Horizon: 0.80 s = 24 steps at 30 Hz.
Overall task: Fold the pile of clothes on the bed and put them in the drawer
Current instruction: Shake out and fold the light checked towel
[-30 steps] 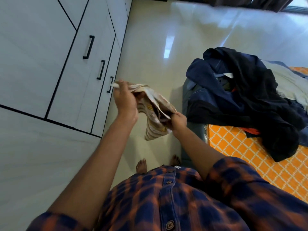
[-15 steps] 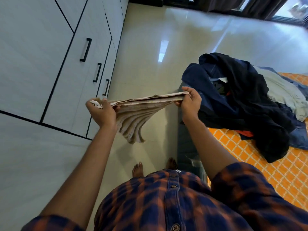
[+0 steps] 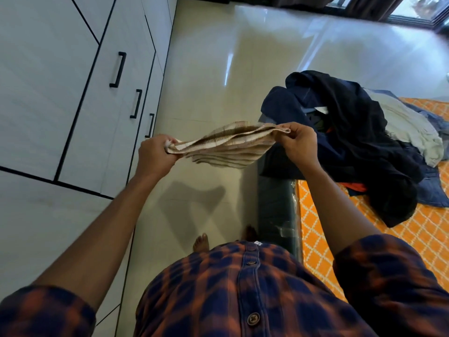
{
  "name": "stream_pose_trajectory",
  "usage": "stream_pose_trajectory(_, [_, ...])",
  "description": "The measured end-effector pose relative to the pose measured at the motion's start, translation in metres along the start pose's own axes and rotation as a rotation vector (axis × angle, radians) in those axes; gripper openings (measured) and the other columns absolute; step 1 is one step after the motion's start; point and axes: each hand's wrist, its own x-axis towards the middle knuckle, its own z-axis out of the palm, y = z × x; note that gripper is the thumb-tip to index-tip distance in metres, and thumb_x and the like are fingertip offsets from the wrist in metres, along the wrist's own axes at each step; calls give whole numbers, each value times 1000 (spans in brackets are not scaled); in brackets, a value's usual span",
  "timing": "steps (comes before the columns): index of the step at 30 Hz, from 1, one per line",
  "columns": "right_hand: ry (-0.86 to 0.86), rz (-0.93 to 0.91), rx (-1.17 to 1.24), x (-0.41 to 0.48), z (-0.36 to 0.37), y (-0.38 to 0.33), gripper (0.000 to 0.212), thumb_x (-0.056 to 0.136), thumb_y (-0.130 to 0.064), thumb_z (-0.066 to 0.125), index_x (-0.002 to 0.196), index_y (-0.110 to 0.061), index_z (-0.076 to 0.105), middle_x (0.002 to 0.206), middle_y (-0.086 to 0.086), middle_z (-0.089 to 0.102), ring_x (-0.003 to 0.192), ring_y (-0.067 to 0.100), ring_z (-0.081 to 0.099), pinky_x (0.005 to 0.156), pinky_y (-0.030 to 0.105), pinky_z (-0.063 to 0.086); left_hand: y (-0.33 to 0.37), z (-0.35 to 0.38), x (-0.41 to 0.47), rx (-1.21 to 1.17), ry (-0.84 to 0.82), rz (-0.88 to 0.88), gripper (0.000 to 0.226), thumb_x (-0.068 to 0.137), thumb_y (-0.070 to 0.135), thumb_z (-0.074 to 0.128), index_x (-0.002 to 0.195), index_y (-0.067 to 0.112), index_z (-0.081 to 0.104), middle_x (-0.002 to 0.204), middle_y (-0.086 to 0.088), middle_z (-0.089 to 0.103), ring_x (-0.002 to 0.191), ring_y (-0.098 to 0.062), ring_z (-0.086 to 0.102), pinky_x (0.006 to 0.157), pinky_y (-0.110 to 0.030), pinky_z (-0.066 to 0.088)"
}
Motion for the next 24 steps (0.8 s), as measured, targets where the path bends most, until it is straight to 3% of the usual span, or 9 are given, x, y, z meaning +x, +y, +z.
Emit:
stream_pose_trajectory(3, [-51,-38,-83,-2,-7,12,13,88,-22,78,95,-12,76,105,0,67,88,-7,60,77,10,48,-12,4,10,147,-30,106,15,87,16,73,100,11,77,95,-11,68,87,-29,64,68,-30,43])
stream_pose_trajectory(5, [-187,48,94,-8,-14,17,9,93,-14,72,99,-7,71,112,3,66,95,-5,63,84,15,50,-17,1,14,45,-136,49,13,89,18,74,102,16,73,102,-6,60,92,-23,58,73,-30,44])
stream_pose_trajectory(8, [-385,189,278,-16,-26,23,3,97,-11,64,96,-12,62,87,-3,73,82,10,68,79,32,52,-4,-15,11,-392,-473,-167,16,95,5,63,105,17,66,93,5,68,97,-20,61,76,-22,51])
stream_pose_trajectory(12, [-732,414,488,5,-67,-18,54,72,-34,88,110,-4,64,90,8,72,77,17,71,68,30,59,38,-56,27,-772,-762,-420,35,101,8,46,98,15,80,93,-3,76,86,-20,72,70,-26,61])
stream_pose_trajectory(14, [-659,446,686,35,-76,-53,34,89,-39,72,105,-9,74,90,7,73,77,17,72,66,30,61,68,-70,49,-938,-668,-418,42,104,19,43,88,19,83,93,-4,76,85,-18,73,72,-29,61])
stream_pose_trajectory(16, [-578,469,848,60,-70,-80,57,104,-52,37,98,-17,81,91,3,75,82,18,73,70,32,60,93,-73,67,-1179,-577,-294,43,103,39,42,102,18,80,107,-5,73,104,-21,69,89,-38,59])
stream_pose_trajectory(18, [-608,493,1010,59,-49,-67,76,102,-66,18,115,-17,75,111,8,73,103,27,69,88,41,56,90,-56,68,-1342,-645,-298,50,97,56,48,123,17,66,122,-7,66,118,-28,59,103,-48,48])
stream_pose_trajectory(21, [-578,739,875,6,-13,-2,77,93,-75,39,140,-18,59,136,15,63,123,37,62,102,51,48,33,-11,28,-1257,-776,-589,66,96,65,42,134,16,63,134,-15,62,121,-35,61,100,-51,50])
stream_pose_trajectory(24, [-743,931,666,-70,17,64,98,66,-52,88,144,-2,53,131,18,65,111,33,66,104,46,48,-9,22,-24,-1007,-922,-727,40,101,30,50,125,6,69,137,-22,59,111,-30,67,95,-42,57])
